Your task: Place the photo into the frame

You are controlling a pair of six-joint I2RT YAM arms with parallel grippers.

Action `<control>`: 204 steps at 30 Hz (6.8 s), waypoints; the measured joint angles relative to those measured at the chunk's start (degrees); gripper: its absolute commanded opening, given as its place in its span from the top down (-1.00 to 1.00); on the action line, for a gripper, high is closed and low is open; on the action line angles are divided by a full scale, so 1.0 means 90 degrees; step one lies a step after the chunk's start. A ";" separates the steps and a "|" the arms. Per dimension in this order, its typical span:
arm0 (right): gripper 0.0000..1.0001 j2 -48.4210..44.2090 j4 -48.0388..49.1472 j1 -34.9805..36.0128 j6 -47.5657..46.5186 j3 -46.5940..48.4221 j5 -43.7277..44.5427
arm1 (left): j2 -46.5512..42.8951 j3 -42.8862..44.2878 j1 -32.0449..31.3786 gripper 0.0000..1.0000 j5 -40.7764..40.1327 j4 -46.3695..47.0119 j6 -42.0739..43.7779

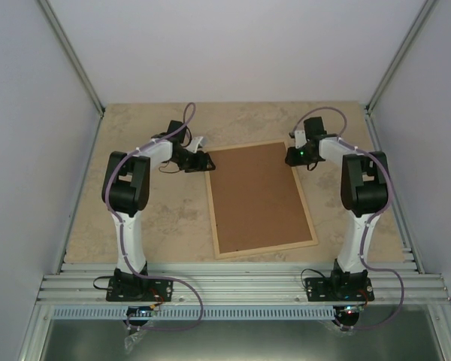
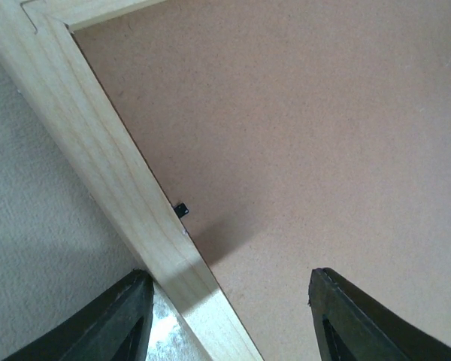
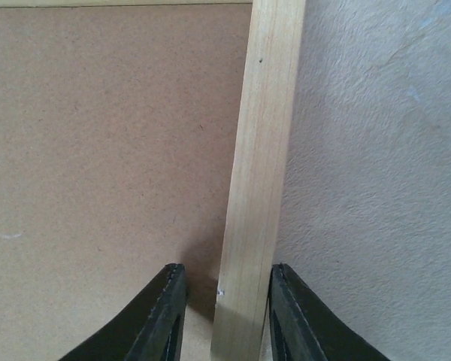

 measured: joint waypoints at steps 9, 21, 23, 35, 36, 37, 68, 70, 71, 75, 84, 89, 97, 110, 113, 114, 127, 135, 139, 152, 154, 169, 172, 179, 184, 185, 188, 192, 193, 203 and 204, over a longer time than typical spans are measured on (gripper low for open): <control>0.32 -0.0053 0.0119 0.0323 -0.0221 0.0024 0.0777 | 0.0097 0.0192 0.0007 -0.25 0.0015 -0.0209 -0.0002; 0.83 0.0041 0.0177 0.0493 0.0015 0.0219 0.1239 | 0.0231 0.0588 0.0005 -0.41 -0.0357 -0.0505 0.0017; 0.89 0.0041 0.0228 0.0515 0.0134 0.0216 0.1275 | 0.0228 0.0617 -0.0007 -0.47 -0.0452 -0.0512 0.0053; 0.99 0.0046 0.0430 0.0600 0.0112 0.0197 0.0971 | 0.0148 0.1015 0.0185 -0.84 -0.1409 -0.0986 0.1013; 0.99 0.0039 0.0442 0.0614 0.0100 0.0194 0.0950 | 0.0155 0.1139 0.0216 -0.84 -0.1452 -0.1110 0.1149; 0.99 0.0034 0.0459 0.0636 0.0092 0.0185 0.0933 | 0.0202 0.1379 0.0262 -0.84 -0.1469 -0.1307 0.1316; 0.99 -0.2120 0.1994 0.1479 -0.0906 -0.0607 0.0299 | 0.2409 0.5098 -0.0136 -0.57 0.1583 -0.2875 0.2412; 0.95 -0.2130 0.2057 0.1481 -0.0930 -0.0605 0.0245 | 0.2419 0.4947 -0.0165 -0.42 0.1588 -0.2793 0.2353; 0.87 -0.2096 0.1999 0.1464 -0.0925 -0.0578 0.0194 | 0.2419 0.4877 -0.0182 -0.40 0.1501 -0.2720 0.2307; 0.47 -0.1681 0.1545 0.1326 -0.0831 -0.0214 -0.0034 | 0.2368 0.4556 -0.0287 -0.35 0.0512 -0.2361 0.2319; -0.32 -0.1486 0.0933 0.0787 -0.0576 -0.0355 -0.0546 | 0.2011 0.3871 -0.0792 0.13 -0.1727 -0.1953 0.2980; -0.60 -0.1248 0.0794 0.0500 -0.0648 -0.0304 -0.1219 | 0.1960 0.3854 -0.1052 0.30 -0.2341 -0.1875 0.3305; -0.79 -0.0908 0.0546 0.0022 -0.0682 -0.0304 -0.2178 | 0.1853 0.3745 -0.1319 0.88 -0.3019 -0.1566 0.3934; -0.87 -0.0291 0.0430 -0.0199 -0.0435 -0.0291 -0.3473 | 0.1440 0.3201 -0.1316 1.00 -0.2671 -0.1258 0.4070; -0.89 0.0002 0.0423 -0.0194 -0.0401 -0.0291 -0.3820 | 0.1222 0.3060 -0.1319 1.00 -0.2589 -0.1166 0.4080; -0.89 0.0097 0.0413 -0.0194 -0.0393 -0.0282 -0.3934 | 0.1127 0.3002 -0.1319 1.00 -0.2562 -0.1127 0.4085; -0.06 0.0753 0.0559 -0.0036 0.0005 0.0231 -0.5365 | 0.0437 0.2504 -0.1336 1.00 -0.2159 -0.0593 0.4194; 0.21 0.0763 0.0627 0.0007 0.0068 0.0245 -0.5969 | 0.0000 0.2059 -0.1316 1.00 -0.2033 -0.0299 0.4199; 0.49 0.0750 0.0634 0.0002 0.0119 0.0248 -0.6125 | -0.0146 0.1977 -0.1316 1.00 -0.1943 -0.0216 0.4194; 0.99 -0.0520 0.0015 -0.0036 0.0478 0.0131 -0.6462 | -0.1076 0.1851 -0.1314 -0.52 -0.1991 -0.0087 0.3789; 0.99 -0.0908 -0.0066 -0.0034 0.0493 0.0078 -0.6324 | -0.1202 0.2047 -0.1248 -0.68 -0.2064 -0.0151 0.3538; 0.99 -0.3407 -0.0833 0.0063 0.0294 0.0588 -0.4539 | -0.2919 0.2256 0.0367 -0.98 -0.2912 -0.0680 0.1418; 0.99 -0.3480 -0.1192 0.0233 0.0192 0.1166 -0.4233 | -0.3483 0.1770 0.0432 -0.98 -0.3026 -0.0729 0.1307; 0.99 -0.3927 -0.0923 0.0605 -0.0644 0.2382 -0.2941 | -0.4983 0.0663 0.0459 -0.99 -0.3259 -0.0797 0.1180; 0.99 -0.4481 -0.0386 0.1576 -0.2266 0.2047 -0.1146 | -0.5605 0.0236 0.0481 -0.99 -0.3444 -0.0772 0.1083; 0.99 -0.4619 -0.0187 0.1809 -0.2591 0.1768 -0.0763 | -0.5656 0.0194 0.0500 -0.98 -0.3458 -0.0772 0.1052; 0.99 -0.5071 0.0527 0.2628 -0.3570 0.0537 0.0362 | -0.5758 0.0068 0.0661 -0.99 -0.3453 -0.0770 0.0950; 0.99 -0.5430 0.1676 0.3769 -0.4879 -0.1481 0.1506 | -0.5778 -0.0024 0.0821 -0.98 -0.3468 -0.0770 0.0903; 0.99 -0.5493 0.1999 0.4027 -0.5202 -0.1984 0.1710 | -0.5778 -0.0024 0.0845 -0.98 -0.3468 -0.0772 0.0903; 1.00 -0.5595 0.5544 0.6040 -0.7320 -0.6229 0.3189 | -0.5792 -0.0107 0.0947 -0.99 -0.3473 -0.0743 0.0993; 0.99 -0.5476 0.5952 0.6135 -0.7371 -0.6402 0.3271 | -0.5802 -0.0165 0.0947 -0.99 -0.3473 -0.0733 0.0998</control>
